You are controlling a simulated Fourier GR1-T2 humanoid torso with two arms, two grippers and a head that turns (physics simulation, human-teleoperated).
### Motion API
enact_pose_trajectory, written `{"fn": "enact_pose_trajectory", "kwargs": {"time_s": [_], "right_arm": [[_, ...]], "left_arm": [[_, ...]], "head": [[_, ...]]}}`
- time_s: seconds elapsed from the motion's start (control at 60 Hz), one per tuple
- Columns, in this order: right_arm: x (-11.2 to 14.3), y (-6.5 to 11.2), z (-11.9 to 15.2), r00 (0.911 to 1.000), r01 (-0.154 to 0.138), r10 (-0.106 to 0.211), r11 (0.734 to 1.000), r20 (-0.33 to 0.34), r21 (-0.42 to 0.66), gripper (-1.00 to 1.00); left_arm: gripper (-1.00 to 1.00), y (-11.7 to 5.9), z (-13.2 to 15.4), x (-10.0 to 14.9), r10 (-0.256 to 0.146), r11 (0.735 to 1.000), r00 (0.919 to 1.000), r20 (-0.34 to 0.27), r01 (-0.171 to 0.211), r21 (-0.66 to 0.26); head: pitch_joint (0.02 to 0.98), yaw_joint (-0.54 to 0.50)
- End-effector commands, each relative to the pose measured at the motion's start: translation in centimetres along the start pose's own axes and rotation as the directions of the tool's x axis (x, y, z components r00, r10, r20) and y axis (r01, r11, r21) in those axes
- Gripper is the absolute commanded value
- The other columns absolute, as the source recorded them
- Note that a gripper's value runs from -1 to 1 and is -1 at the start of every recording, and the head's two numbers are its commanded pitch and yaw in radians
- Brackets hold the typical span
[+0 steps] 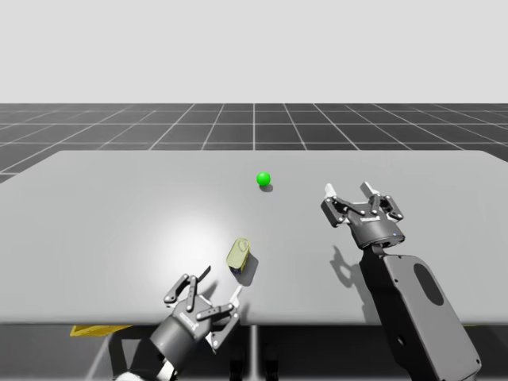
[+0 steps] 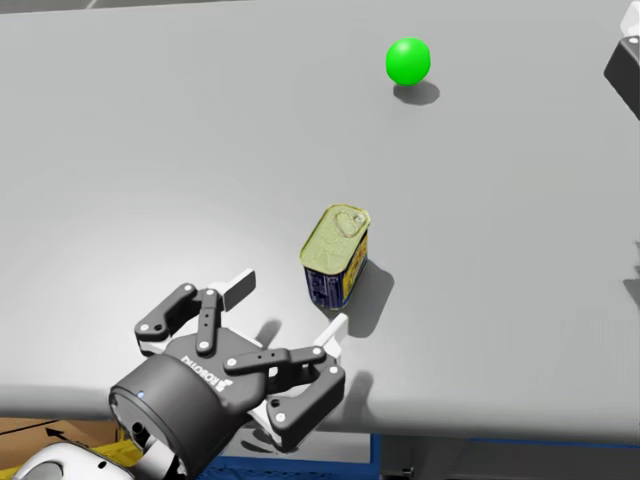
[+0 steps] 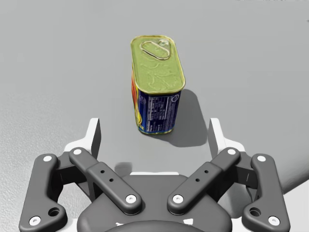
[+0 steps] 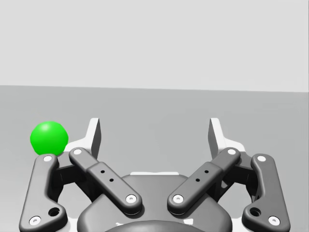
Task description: Watch the red light. When it turns green, pick up the object.
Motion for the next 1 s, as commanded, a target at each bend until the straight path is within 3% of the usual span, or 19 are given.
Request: {"fn": "enact_pose_trajectory", "kwargs": {"time_s": [0.017, 0.267, 0.467, 0.517, 0.533, 0.55, 0.733, 1.0], "right_arm": [[0.1, -0.1, 0.0, 1.0000, -0.002, 0.002, 1.000, 0.003, -0.002, -1.00], [0.1, -0.2, 0.0, 1.0000, -0.006, 0.006, 1.000, 0.005, -0.007, -1.00], [0.1, -0.4, 0.0, 0.9999, -0.007, 0.007, 1.000, 0.008, -0.009, -1.00], [0.1, -0.4, 0.0, 0.9999, -0.006, 0.006, 1.000, 0.008, -0.010, -1.00], [0.1, -0.4, 0.0, 0.9999, -0.006, 0.006, 1.000, 0.008, -0.010, -1.00], [0.2, -0.4, 0.0, 0.9999, -0.006, 0.007, 1.000, 0.009, -0.010, -1.00], [0.2, -0.5, 0.0, 0.9999, -0.006, 0.006, 1.000, 0.012, -0.012, -1.00], [0.2, -0.5, 0.0, 0.9999, -0.002, 0.002, 1.000, 0.014, -0.016, -1.00]], "left_arm": [[-1.00, -0.3, -2.6, 0.2, 0.009, 1.000, 0.9998, -0.015, -0.008, 0.029], [-1.00, -0.1, -6.1, 0.9, 0.012, 0.999, 0.9993, -0.035, -0.010, 0.053], [-1.00, 0.0, -7.8, 0.7, 0.062, 0.996, 0.9946, -0.083, -0.057, 0.063], [-0.30, 0.0, -7.8, 0.6, 0.062, 0.996, 0.9943, -0.087, -0.057, 0.063], [0.23, -0.1, -7.8, 0.5, 0.062, 0.997, 0.9943, -0.086, -0.057, 0.060], [0.92, -0.1, -7.7, 0.3, 0.059, 0.997, 0.9939, -0.094, -0.054, 0.048], [1.00, -0.4, -7.6, -0.1, 0.063, 0.998, 0.9918, -0.111, -0.061, 0.014], [1.00, -0.5, -7.5, -0.5, 0.056, 0.998, 0.9906, -0.125, -0.058, -0.012]], "head": [[0.895, 0.11], [0.903, 0.10], [0.905, 0.09], [0.906, 0.09], [0.905, 0.09], [0.904, 0.09], [0.890, 0.09], [0.704, 0.09]]}}
